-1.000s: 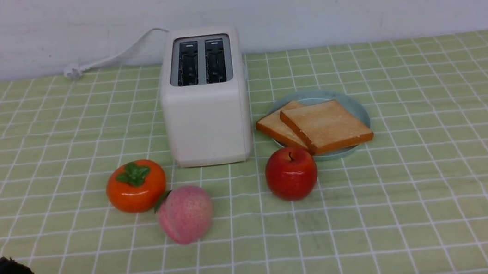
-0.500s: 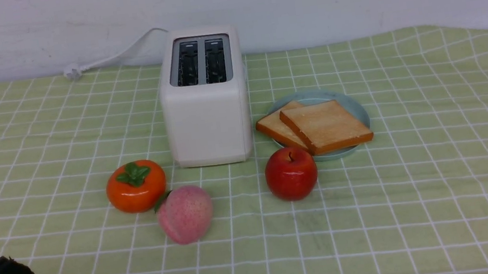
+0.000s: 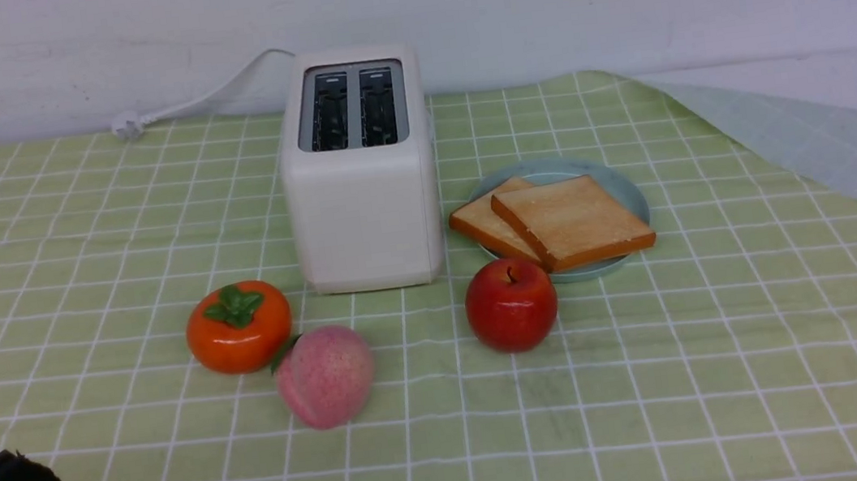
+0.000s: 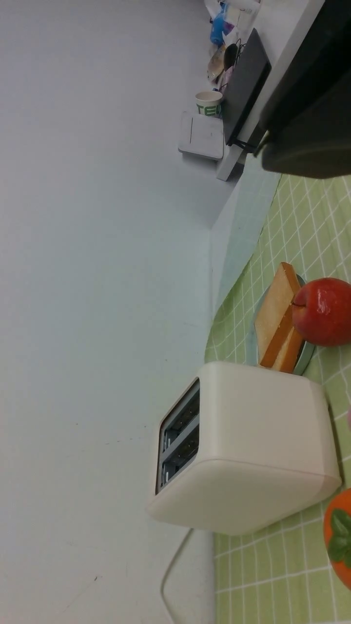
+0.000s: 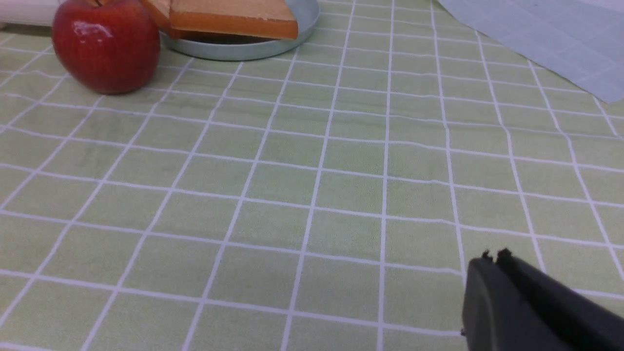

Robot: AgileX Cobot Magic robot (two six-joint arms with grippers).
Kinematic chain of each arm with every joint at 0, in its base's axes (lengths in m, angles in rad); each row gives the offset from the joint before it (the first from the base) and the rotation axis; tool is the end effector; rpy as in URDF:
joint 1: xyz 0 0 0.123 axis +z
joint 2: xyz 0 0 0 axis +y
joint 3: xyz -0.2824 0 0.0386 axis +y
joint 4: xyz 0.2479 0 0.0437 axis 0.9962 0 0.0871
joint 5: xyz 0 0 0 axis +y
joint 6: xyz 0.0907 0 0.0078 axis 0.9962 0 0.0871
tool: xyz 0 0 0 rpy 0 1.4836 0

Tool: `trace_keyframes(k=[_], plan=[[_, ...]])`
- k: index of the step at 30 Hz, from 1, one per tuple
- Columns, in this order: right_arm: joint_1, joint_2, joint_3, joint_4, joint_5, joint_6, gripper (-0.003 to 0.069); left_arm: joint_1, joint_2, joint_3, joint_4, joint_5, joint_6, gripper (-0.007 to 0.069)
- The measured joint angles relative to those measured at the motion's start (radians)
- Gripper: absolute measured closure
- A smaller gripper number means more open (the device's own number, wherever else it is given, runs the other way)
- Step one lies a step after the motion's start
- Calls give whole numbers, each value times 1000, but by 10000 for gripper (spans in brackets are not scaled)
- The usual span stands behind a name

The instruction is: Take toasted bread from bread machine on green coffee tablecloth place on plate.

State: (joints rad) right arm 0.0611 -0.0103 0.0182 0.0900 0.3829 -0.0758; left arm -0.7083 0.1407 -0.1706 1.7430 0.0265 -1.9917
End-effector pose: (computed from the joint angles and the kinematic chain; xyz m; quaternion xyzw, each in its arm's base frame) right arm 0.0520 0.0063 0.1732 -0.0314 0.8048 0.0339 0.5917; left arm 0.0492 -0.0388 0.2630 0.1415 0.6476 -0.3370 0.6686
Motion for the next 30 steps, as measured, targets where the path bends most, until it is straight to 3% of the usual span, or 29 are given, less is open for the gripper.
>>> trace_keyframes(k=[10, 16, 23, 27, 29, 30], plan=[[0, 0, 0, 0, 0, 0, 669, 1, 0, 1, 0, 0, -9, 595], [0, 0, 0, 0, 0, 0, 669, 2, 0, 1, 0, -26, -151, 637], [0, 0, 0, 0, 0, 0, 669, 2, 0, 1, 0, -21, -178, 637], [0, 0, 0, 0, 0, 0, 669, 2, 0, 1, -18, -26, -61, 637], [0, 0, 0, 0, 0, 0, 668, 2, 0, 1, -85, -26, 23, 637], [0, 0, 0, 0, 0, 0, 666, 2, 0, 1, -210, -8, 156, 637]])
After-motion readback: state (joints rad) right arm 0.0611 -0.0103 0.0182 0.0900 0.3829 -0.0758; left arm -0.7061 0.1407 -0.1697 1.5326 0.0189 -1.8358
